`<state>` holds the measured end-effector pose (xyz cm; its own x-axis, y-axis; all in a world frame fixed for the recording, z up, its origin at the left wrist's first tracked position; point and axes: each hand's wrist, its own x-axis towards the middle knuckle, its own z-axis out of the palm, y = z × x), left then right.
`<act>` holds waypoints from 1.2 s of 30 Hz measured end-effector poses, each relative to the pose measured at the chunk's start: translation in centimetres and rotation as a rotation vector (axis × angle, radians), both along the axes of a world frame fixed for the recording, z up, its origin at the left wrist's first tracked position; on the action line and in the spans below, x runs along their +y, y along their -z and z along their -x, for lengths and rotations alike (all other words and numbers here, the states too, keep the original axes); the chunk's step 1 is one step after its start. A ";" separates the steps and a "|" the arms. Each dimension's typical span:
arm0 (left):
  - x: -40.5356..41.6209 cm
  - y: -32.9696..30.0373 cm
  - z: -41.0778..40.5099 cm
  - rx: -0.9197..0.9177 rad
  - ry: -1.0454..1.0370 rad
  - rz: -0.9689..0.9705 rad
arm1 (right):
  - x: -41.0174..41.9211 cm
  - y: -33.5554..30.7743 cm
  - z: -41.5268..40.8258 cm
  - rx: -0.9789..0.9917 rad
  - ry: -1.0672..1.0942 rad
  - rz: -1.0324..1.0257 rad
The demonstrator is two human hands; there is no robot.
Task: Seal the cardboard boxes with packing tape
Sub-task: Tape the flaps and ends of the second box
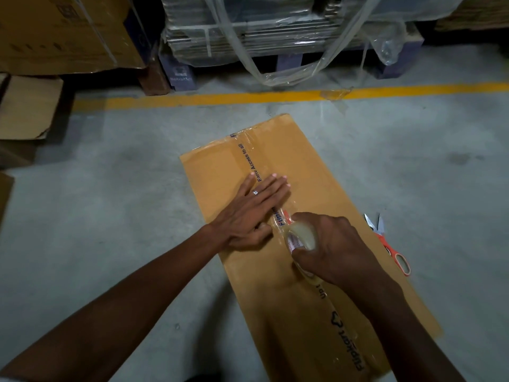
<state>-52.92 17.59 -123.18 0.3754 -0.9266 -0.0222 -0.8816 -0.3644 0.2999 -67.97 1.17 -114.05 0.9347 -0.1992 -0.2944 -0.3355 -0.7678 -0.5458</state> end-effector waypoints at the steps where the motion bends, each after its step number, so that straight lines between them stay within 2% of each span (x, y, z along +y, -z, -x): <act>1: 0.1 0.1 -0.3 -0.017 0.005 -0.017 | 0.0 0.3 -0.1 0.018 -0.010 0.010; 7: 0.3 0.7 -0.2 -0.099 0.028 -0.121 | 0.0 1.1 -1.5 0.144 -0.072 0.092; 11: 0.0 1.2 2.4 -0.126 0.037 -0.144 | 0.2 1.0 -0.1 -0.033 -0.064 0.099; 15: -0.2 1.4 4.5 -0.122 -0.003 -0.138 | 1.4 1.7 3.5 -0.222 0.122 -0.166; 19: -0.2 1.3 4.2 -0.138 0.006 -0.142 | 2.2 3.4 6.1 -0.334 0.200 -0.225; 23: -0.2 1.3 4.4 -0.194 0.004 -0.172 | 2.2 2.0 6.5 -0.354 0.249 -0.121; 27: -0.4 0.7 4.6 -0.188 -0.018 -0.212 | 1.8 0.2 7.9 -0.484 0.126 -0.029; 32: -0.8 0.3 5.3 -0.162 -0.066 -0.260 | -0.1 1.4 12.0 -0.253 0.030 0.126; 36: -0.8 0.3 9.6 -0.142 -0.062 -0.286 | 0.1 2.0 13.0 -0.309 0.037 0.138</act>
<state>-62.51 16.80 -123.49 0.4490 -0.8656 -0.2218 -0.8808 -0.4704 0.0528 -80.95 1.27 -116.07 0.9670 -0.2525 0.0333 -0.1994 -0.8319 -0.5178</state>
